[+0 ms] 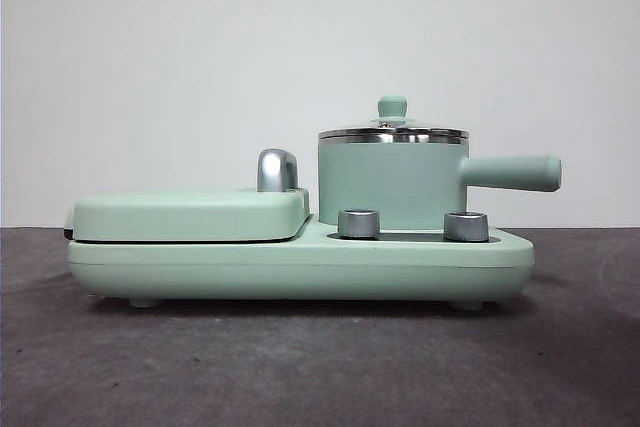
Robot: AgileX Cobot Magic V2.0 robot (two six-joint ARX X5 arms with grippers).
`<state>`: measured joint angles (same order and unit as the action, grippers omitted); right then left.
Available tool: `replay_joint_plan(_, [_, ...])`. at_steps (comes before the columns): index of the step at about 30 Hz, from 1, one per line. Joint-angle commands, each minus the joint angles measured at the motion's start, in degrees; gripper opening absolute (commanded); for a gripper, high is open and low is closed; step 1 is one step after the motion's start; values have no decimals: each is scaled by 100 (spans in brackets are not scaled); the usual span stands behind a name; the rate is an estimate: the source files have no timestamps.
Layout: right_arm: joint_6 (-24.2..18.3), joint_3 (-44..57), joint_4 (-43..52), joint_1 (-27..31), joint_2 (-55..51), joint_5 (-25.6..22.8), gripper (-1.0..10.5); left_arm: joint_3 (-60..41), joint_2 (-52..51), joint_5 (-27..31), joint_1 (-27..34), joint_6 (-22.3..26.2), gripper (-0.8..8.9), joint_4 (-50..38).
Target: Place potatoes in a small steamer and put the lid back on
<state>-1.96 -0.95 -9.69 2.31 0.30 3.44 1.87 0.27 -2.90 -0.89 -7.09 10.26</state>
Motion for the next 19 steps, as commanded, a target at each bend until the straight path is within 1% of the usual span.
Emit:
replay_joint_plan(1, [4,31,-31,13,-9,17,27,-107,-11,15,13,13,24,44])
replay_joint_plan(19, [7,31,70,9,-9,-9,27,-107,-11,15,13,13,24,44])
